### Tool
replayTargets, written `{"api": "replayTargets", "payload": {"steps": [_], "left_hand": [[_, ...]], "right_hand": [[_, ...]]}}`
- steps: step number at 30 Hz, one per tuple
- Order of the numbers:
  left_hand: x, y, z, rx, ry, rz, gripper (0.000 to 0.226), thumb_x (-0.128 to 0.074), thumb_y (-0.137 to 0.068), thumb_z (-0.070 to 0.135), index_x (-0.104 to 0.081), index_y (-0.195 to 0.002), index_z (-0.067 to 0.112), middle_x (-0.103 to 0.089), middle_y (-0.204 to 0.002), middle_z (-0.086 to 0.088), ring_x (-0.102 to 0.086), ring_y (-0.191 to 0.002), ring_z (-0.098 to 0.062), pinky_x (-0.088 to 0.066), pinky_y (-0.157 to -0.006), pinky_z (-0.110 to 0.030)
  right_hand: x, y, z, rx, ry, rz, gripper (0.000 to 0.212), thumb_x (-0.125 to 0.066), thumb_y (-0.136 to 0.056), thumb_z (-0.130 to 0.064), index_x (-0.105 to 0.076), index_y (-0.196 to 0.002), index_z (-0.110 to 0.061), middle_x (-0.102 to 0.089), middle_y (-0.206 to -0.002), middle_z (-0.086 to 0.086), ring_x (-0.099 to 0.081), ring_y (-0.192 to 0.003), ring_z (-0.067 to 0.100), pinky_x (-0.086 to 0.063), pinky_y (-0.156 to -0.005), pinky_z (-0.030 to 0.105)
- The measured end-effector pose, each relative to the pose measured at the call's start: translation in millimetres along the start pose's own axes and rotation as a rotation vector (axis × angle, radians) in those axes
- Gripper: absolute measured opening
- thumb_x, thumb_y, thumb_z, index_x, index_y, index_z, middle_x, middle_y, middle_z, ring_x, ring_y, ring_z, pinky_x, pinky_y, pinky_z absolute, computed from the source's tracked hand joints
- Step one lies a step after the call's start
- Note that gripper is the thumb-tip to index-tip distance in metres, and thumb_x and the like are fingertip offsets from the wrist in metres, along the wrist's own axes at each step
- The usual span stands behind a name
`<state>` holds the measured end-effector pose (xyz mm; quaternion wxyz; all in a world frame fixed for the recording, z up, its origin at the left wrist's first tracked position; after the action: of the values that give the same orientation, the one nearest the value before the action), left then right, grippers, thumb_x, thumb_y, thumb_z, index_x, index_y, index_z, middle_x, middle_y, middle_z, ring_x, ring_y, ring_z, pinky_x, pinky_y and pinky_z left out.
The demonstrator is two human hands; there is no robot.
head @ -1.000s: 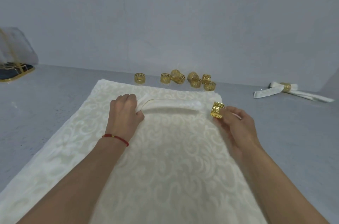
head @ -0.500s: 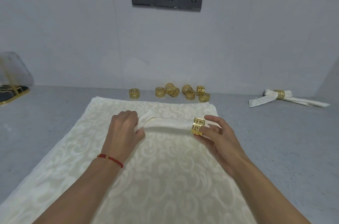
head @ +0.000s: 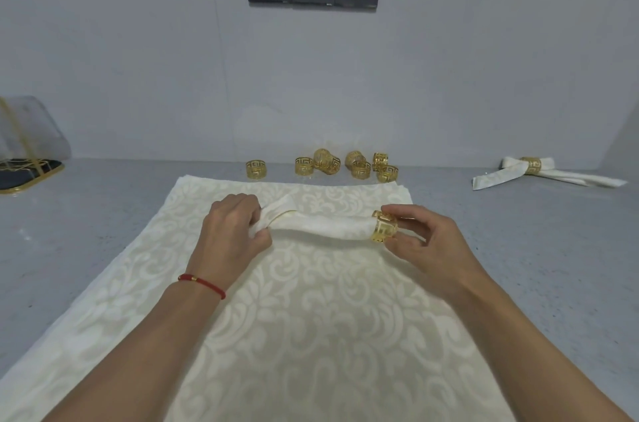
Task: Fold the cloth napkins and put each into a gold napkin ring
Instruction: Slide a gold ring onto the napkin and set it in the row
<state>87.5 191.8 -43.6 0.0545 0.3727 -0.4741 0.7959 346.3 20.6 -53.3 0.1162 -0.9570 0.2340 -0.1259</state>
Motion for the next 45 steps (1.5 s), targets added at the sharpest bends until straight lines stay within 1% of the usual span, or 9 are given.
{"api": "replayTargets", "payload": {"steps": [8,11,16,20,24,28,35,40,45], "left_hand": [[-1.5,-1.6,4.7,-0.030,-0.015,-0.022,0.041,-0.078,-0.057,-0.003,-0.042,-0.067,0.012,-0.054,-0.067,-0.005,-0.046,-0.062,-0.027,-0.038,-0.060,-0.036],[-2.2,-2.3,11.8,-0.067,-0.026,-0.026,0.046,-0.077,-0.055,-0.005,-0.038,-0.067,0.017,-0.052,-0.064,-0.004,-0.044,-0.060,-0.025,-0.035,-0.059,-0.034],[-4.0,0.1,36.6,-0.164,-0.009,-0.033,0.053,-0.077,-0.050,-0.007,-0.034,-0.068,0.019,-0.040,-0.061,0.004,-0.035,-0.057,-0.018,-0.030,-0.058,-0.031],[-8.5,1.4,55.4,-0.210,0.018,-0.034,0.050,-0.077,-0.049,-0.005,-0.037,-0.068,0.019,-0.036,-0.064,0.006,-0.034,-0.059,-0.017,-0.029,-0.058,-0.031],[-14.1,6.0,67.2,-0.246,0.050,-0.052,0.045,-0.074,-0.049,-0.005,-0.038,-0.067,0.015,-0.038,-0.064,0.004,-0.032,-0.061,-0.017,-0.030,-0.059,-0.029],[-14.9,5.7,65.0,-0.272,0.095,-0.082,0.049,-0.075,-0.051,-0.004,-0.035,-0.070,0.018,-0.038,-0.066,0.005,-0.031,-0.062,-0.014,-0.023,-0.060,-0.018],[-13.7,6.5,64.6,-0.339,0.125,-0.167,0.036,-0.071,-0.058,-0.002,-0.040,-0.069,0.013,-0.047,-0.066,0.000,-0.039,-0.063,-0.019,-0.030,-0.062,-0.024],[-9.9,5.6,62.0,-0.304,0.140,-0.139,0.033,-0.068,-0.059,0.004,-0.039,-0.070,0.016,-0.051,-0.069,-0.001,-0.044,-0.065,-0.021,-0.035,-0.064,-0.029],[-8.0,6.5,62.9,-0.251,0.169,-0.100,0.030,-0.065,-0.060,0.009,-0.038,-0.072,0.017,-0.054,-0.073,-0.002,-0.045,-0.068,-0.021,-0.035,-0.064,-0.024]], "right_hand": [[-3.4,2.3,-9.2,0.165,0.305,-0.135,0.049,-0.083,-0.078,0.001,-0.073,-0.119,-0.025,-0.073,-0.120,-0.012,-0.066,-0.117,0.006,-0.047,-0.106,0.022],[-14.9,7.2,-17.3,0.279,0.570,-0.101,0.046,-0.087,-0.077,-0.018,-0.072,-0.118,-0.035,-0.069,-0.116,-0.023,-0.063,-0.113,-0.003,-0.041,-0.098,0.010],[-35.4,10.3,-28.2,0.367,0.809,-0.088,0.043,-0.082,-0.082,-0.037,-0.070,-0.124,-0.034,-0.070,-0.113,-0.020,-0.063,-0.105,0.003,-0.046,-0.097,0.028],[-48.2,13.4,-35.4,0.345,0.921,-0.054,0.043,-0.072,-0.091,-0.044,-0.065,-0.132,-0.033,-0.068,-0.121,-0.017,-0.059,-0.110,0.009,-0.034,-0.086,0.021],[-52.0,11.7,-32.1,0.362,0.856,-0.016,0.045,-0.070,-0.094,-0.040,-0.062,-0.136,-0.029,-0.068,-0.126,-0.013,-0.062,-0.114,0.012,-0.048,-0.094,0.028],[-47.6,11.3,-30.4,0.376,0.760,-0.012,0.047,-0.069,-0.097,-0.034,-0.059,-0.141,-0.023,-0.067,-0.129,-0.010,-0.061,-0.116,0.008,-0.044,-0.097,0.019],[-43.9,12.9,-27.4,0.392,0.651,-0.113,0.048,-0.073,-0.095,-0.024,-0.058,-0.140,-0.032,-0.064,-0.129,-0.021,-0.052,-0.112,-0.018,-0.039,-0.095,0.005],[-48.4,11.9,-27.3,0.348,0.588,-0.094,0.049,-0.073,-0.094,-0.027,-0.056,-0.139,-0.032,-0.061,-0.130,-0.022,-0.058,-0.118,-0.003,-0.051,-0.096,0.020],[-41.8,10.3,-30.8,0.159,0.376,0.055,0.007,-0.062,-0.100,-0.025,-0.066,-0.104,-0.028,-0.067,-0.093,-0.022,-0.061,-0.080,0.002,-0.043,-0.069,0.012]]}}
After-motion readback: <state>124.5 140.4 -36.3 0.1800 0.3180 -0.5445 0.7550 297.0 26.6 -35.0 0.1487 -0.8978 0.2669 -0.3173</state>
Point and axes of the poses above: each hand's wrist, its own y-axis away from the middle knuckle, its own x-axis out of the back of the hand, z = x × y, the point moved 4 cm from there along -y, towards the middle knuckle
